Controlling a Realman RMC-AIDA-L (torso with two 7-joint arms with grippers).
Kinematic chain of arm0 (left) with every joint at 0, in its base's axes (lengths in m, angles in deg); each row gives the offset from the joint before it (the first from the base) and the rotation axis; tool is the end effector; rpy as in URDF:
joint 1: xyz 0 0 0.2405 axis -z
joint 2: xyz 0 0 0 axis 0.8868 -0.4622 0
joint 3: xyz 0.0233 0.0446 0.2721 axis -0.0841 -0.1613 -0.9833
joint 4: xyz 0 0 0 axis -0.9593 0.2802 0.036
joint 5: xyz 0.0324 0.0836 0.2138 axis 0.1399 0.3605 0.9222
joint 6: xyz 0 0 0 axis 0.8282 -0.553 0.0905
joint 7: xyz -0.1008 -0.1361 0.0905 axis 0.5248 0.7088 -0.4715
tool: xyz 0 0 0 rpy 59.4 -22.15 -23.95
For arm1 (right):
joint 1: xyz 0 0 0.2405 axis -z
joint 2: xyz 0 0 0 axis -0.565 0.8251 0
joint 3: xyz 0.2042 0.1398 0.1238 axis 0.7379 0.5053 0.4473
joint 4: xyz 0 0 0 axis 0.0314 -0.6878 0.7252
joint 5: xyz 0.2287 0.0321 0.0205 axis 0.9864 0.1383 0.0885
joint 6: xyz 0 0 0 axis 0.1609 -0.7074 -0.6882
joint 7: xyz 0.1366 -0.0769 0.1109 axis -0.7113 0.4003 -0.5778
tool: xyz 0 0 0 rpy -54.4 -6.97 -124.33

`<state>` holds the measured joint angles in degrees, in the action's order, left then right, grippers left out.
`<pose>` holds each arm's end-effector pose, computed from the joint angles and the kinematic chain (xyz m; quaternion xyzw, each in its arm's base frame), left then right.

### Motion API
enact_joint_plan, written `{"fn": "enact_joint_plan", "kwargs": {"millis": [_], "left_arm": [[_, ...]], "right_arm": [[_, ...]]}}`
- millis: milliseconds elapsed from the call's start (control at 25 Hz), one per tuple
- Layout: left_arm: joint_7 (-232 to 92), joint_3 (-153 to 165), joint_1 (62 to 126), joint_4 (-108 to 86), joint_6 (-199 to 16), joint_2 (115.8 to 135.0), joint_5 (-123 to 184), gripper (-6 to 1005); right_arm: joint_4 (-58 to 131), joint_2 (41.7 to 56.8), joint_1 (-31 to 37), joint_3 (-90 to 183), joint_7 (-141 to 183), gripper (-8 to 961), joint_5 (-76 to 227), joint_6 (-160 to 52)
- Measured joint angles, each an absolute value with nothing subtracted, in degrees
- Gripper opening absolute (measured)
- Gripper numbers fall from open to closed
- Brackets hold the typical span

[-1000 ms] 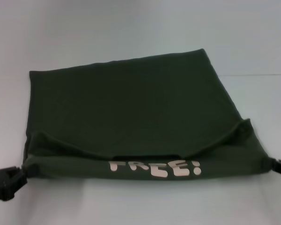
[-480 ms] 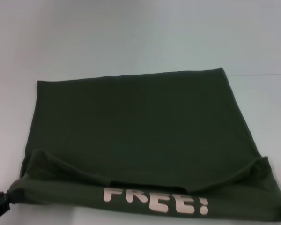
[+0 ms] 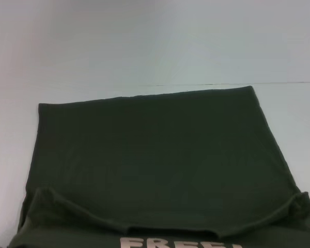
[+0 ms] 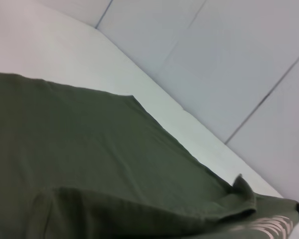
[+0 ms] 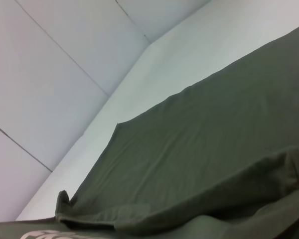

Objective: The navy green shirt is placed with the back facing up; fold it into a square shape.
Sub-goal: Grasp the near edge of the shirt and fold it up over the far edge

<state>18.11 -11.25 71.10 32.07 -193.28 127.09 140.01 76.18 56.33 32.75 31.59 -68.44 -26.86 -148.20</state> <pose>-0.3786 0.2220 0.0219 -0.8528 -0.4181 -0.2799 0.1399 0.4048 0.1933 0.0051 -0.7802 0.5078 0.3065 0.1987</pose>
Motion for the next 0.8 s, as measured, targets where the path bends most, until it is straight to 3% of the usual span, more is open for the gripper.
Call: {"fn": "enact_joint_plan", "kwargs": {"millis": [400,800], "left_arm": [[18.74,-10.46,69.30,32.00,-195.96,127.19,140.75,28],[19.84,-7.22,75.67,31.89,-194.87,125.63,140.49,27]], "right_arm": [[76.84,56.10,32.00,36.31,-68.42,69,-32.43,-150.43],[76.84,55.75,27.09,42.13,-68.37,79,-31.81,-151.36]]}}
